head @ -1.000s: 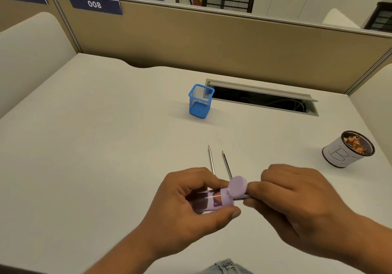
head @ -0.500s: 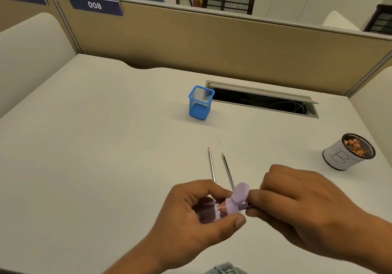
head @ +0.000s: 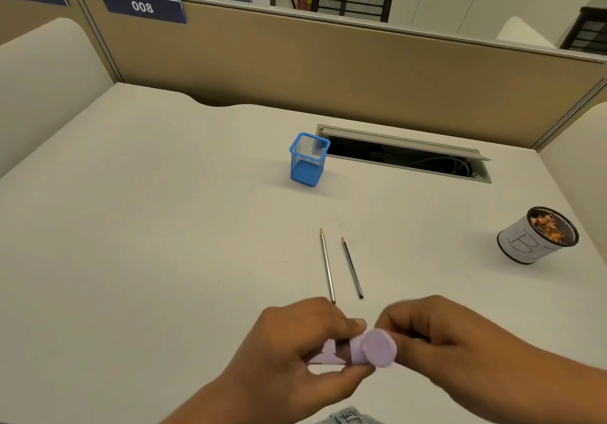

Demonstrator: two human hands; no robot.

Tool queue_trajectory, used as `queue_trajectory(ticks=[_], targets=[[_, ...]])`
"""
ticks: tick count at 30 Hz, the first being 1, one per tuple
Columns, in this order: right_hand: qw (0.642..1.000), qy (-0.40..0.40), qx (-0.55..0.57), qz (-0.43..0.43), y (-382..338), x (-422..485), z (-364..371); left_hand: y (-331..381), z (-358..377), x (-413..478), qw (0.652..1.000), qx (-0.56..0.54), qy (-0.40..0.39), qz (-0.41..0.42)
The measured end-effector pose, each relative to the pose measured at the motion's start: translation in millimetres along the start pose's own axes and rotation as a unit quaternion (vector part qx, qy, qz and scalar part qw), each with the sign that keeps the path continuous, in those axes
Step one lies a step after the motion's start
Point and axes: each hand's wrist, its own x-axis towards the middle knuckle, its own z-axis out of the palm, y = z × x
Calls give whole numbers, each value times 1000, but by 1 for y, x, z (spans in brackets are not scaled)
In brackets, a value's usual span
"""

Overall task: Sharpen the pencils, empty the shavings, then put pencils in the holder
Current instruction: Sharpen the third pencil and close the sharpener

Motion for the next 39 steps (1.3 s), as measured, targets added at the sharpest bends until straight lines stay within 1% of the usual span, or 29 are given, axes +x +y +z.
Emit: queue_trajectory(ticks=[2, 3, 5, 6, 7, 9, 10, 11, 12, 13, 14, 15, 16, 17, 18, 20, 21, 22, 23, 25, 26, 28, 30, 31, 34, 36, 37, 38, 39], targets=[[982, 71, -117, -128, 4, -5, -3, 4, -1, 3, 996, -58, 12, -73], [949, 107, -225, -191, 6, -7, -7, 6, -2, 4, 990, -89, 13, -110], [841, 177, -416, -298, 6, -8, -12, 10, -3, 5, 971, -160, 2, -180], [796, 200, -467, -329, 7, -7, -14, 12, -2, 6, 958, -199, -4, -207], [768, 224, -490, -347, 6, -6, -14, 14, -2, 7, 947, -231, -5, -223], [757, 237, -488, -363, 4, -4, -15, 14, -1, 9, 946, -237, 2, -221], [779, 221, -469, -352, 3, -5, -13, 12, -1, 10, 960, -199, 10, -194], [820, 207, -422, -329, 3, -3, -9, 10, -1, 12, 978, -144, 16, -148], [882, 182, -336, -275, 3, -1, -6, 6, -2, 12, 992, -86, 14, -88], [949, 144, -211, -187, 1, 1, -4, 2, -2, 12, 999, -31, 7, -27], [986, 110, -64, -104, 2, 4, -3, -2, -1, 11, 999, 19, -4, 26], [995, 77, 65, -6, 5, 6, -3, -5, 0, 9, 996, 56, -15, 62], [989, 35, 135, 54, 7, 7, -3, -8, 1, 8, 994, 77, -23, 78], [990, 16, 126, 64, 9, 8, -3, -9, 1, 7, 994, 80, -22, 78], [994, 18, 95, 46, 9, 8, -4, -10, 2, 7, 996, 66, -16, 65], [996, 66, -20, -64, 10, 7, -4, -7, 1, 9, 1000, 10, -3, -1], [985, 90, -89, -120, 8, 4, -6, -5, 1, 10, 999, -19, 1, -45], [958, 116, -195, -177, 8, 2, -10, -4, 0, 11, 995, -44, 7, -87], [909, 143, -314, -232, 8, 2, -14, -2, -1, 11, 989, -74, 10, -128], [808, 171, -464, -322, 10, 2, -21, 1, 1, 13, 964, -166, -4, -206], [770, 184, -500, -351, 11, 3, -23, 2, 1, 14, 948, -210, -15, -239], [740, 218, -509, -382, 10, 5, -25, 2, 2, 15, 929, -248, -26, -272], [745, 226, -504, -375, 6, 6, -22, 1, 2, 15, 932, -242, -31, -269], [761, 219, -491, -364, 6, 6, -20, 1, 2, 16, 936, -235, -29, -259], [872, 175, -366, -274, 5, 2, -6, -3, -1, 18, 973, -157, -26, -165], [957, 136, -213, -145, 5, 4, -3, -8, -1, 20, 996, -67, -29, -55], [985, 104, -118, -70, 4, 5, -4, -11, -1, 21, 999, -24, -30, -8], [998, 54, -18, 7, 3, 8, -6, -14, -1, 20, 999, 11, -32, 32], [994, 3, 78, 71, 2, 11, -9, -17, -1, 20, 997, 36, -35, 62]])
